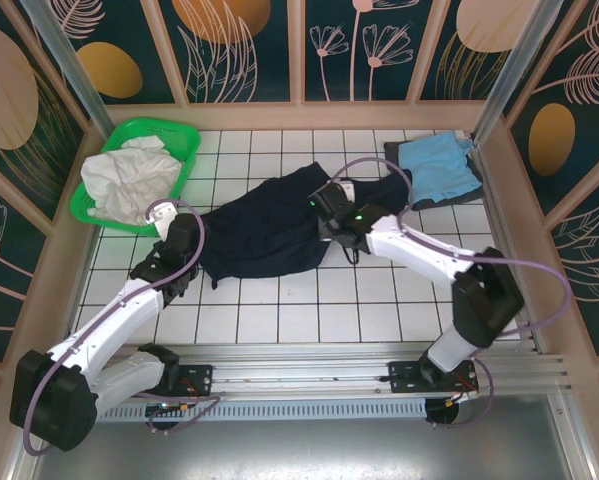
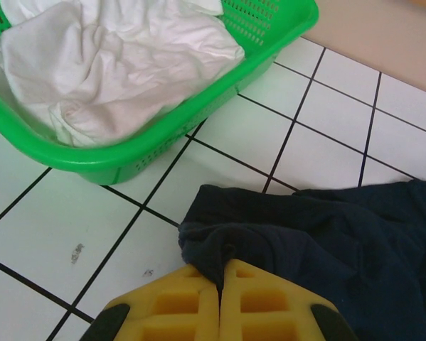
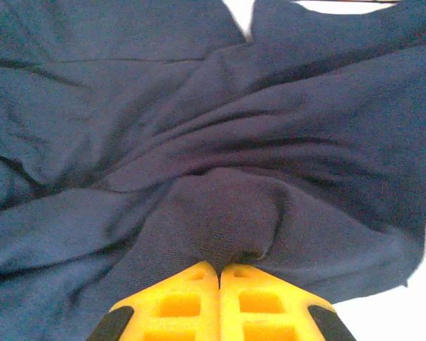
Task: Fold and stack the t-shirts
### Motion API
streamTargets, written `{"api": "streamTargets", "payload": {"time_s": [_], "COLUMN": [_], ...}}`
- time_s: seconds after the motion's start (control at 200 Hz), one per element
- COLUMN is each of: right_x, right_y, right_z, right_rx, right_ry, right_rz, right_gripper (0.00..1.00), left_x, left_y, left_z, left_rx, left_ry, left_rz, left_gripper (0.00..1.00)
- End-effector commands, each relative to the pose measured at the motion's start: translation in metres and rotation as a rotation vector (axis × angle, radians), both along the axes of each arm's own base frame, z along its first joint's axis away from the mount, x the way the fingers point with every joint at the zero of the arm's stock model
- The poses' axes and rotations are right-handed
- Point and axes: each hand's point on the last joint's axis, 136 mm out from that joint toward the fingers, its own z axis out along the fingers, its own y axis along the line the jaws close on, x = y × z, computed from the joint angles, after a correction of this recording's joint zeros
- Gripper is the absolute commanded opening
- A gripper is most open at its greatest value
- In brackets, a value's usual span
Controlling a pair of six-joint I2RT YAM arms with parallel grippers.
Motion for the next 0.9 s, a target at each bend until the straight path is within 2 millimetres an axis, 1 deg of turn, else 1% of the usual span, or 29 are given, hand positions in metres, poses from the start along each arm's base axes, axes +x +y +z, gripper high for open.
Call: {"api": "streamTargets", "payload": {"time_s": [0.0, 0.045, 0.095, 0.13, 0.145, 0.16, 0.165, 0.175, 0.21, 0.225, 0.245, 0.27, 0.31, 0.405, 0.415, 0.465, 0.5, 0.555, 0.6, 0.631, 0.691, 0.771, 0.841, 0.896], "right_x": [-0.016, -0.015, -0.009, -0.001, 0.000, 0.006, 0.007, 0.010, 0.018, 0.021, 0.027, 0.034, 0.050, 0.088, 0.091, 0.099, 0.096, 0.082, 0.065, 0.053, 0.026, -0.007, -0.024, -0.029], "right_y": [-0.046, -0.055, -0.066, -0.077, -0.078, -0.086, -0.087, -0.088, -0.086, -0.082, -0.079, -0.076, -0.073, -0.078, -0.080, -0.084, -0.080, -0.072, -0.067, -0.066, -0.069, -0.068, -0.057, -0.052], "right_z": [0.032, 0.049, 0.064, 0.072, 0.073, 0.073, 0.072, 0.073, 0.067, 0.063, 0.059, 0.055, 0.044, 0.026, 0.021, 0.012, 0.006, 0.000, -0.006, -0.010, -0.027, -0.052, -0.068, -0.081], "right_rx": [-0.004, 0.051, 0.113, 0.160, 0.177, 0.194, 0.199, 0.211, 0.253, 0.272, 0.297, 0.322, 0.325, 0.231, 0.212, 0.162, 0.147, 0.151, 0.175, 0.195, 0.226, 0.261, 0.301, 0.294], "right_ry": [-0.026, -0.064, -0.122, -0.165, -0.179, -0.194, -0.197, -0.208, -0.209, -0.195, -0.177, -0.161, -0.133, -0.093, -0.082, -0.041, -0.014, -0.008, -0.006, 0.001, 0.033, 0.074, 0.109, 0.132], "right_rz": [-0.064, -0.075, -0.086, -0.120, -0.129, -0.160, -0.164, -0.169, -0.145, -0.128, -0.111, -0.097, -0.090, -0.139, -0.151, -0.185, -0.179, -0.156, -0.133, -0.131, -0.143, -0.141, -0.105, -0.094], "right_gripper": [0.00, 0.00, 0.00, 0.00, 0.00, 0.00, 0.01, 0.05, 0.25, 0.32, 0.39, 0.43, 0.48, 0.50, 0.50, 0.50, 0.49, 0.49, 0.49, 0.49, 0.49, 0.48, 0.47, 0.48], "left_x": [-0.002, -0.002, -0.003, -0.003, -0.003, -0.003, -0.002, -0.002, -0.002, -0.001, -0.001, 0.000, 0.001, 0.004, 0.004, 0.005, 0.006, 0.006, 0.006, 0.006, 0.008, 0.011, 0.015, 0.017], "left_y": [0.009, 0.010, 0.010, 0.008, 0.008, 0.007, 0.007, 0.006, 0.005, 0.005, 0.004, 0.004, 0.002, 0.001, 0.001, 0.002, 0.001, 0.003, 0.004, 0.004, 0.003, 0.003, 0.001, 0.000], "left_z": [0.014, 0.016, 0.016, 0.014, 0.012, 0.010, 0.009, 0.008, 0.002, -0.001, -0.005, -0.009, -0.017, -0.036, -0.038, -0.045, -0.050, -0.056, -0.058, -0.059, -0.060, -0.060, -0.059, -0.058], "left_rx": [0.014, 0.019, 0.022, 0.019, 0.019, 0.016, 0.017, 0.016, 0.014, 0.013, 0.012, 0.013, 0.015, 0.042, 0.045, 0.058, 0.067, 0.080, 0.088, 0.093, 0.098, 0.109, 0.112, 0.110], "left_ry": [-0.028, -0.032, -0.030, -0.026, -0.022, -0.020, -0.017, -0.016, -0.007, 0.000, 0.007, 0.017, 0.036, 0.094, 0.101, 0.128, 0.144, 0.164, 0.170, 0.174, 0.178, 0.182, 0.183, 0.186], "left_rz": [0.034, 0.032, 0.027, 0.021, 0.018, 0.016, 0.015, 0.012, 0.009, 0.008, 0.009, 0.007, 0.001, 0.008, 0.009, 0.012, 0.013, 0.021, 0.026, 0.027, 0.024, 0.024, 0.018, 0.014], "left_gripper": [0.00, 0.00, 0.00, 0.00, 0.00, 0.00, 0.00, 0.00, 0.00, 0.00, 0.00, 0.00, 0.00, 0.00, 0.00, 0.00, 0.00, 0.00, 0.00, 0.00, 0.00, 0.00, 0.00, 0.00]}}
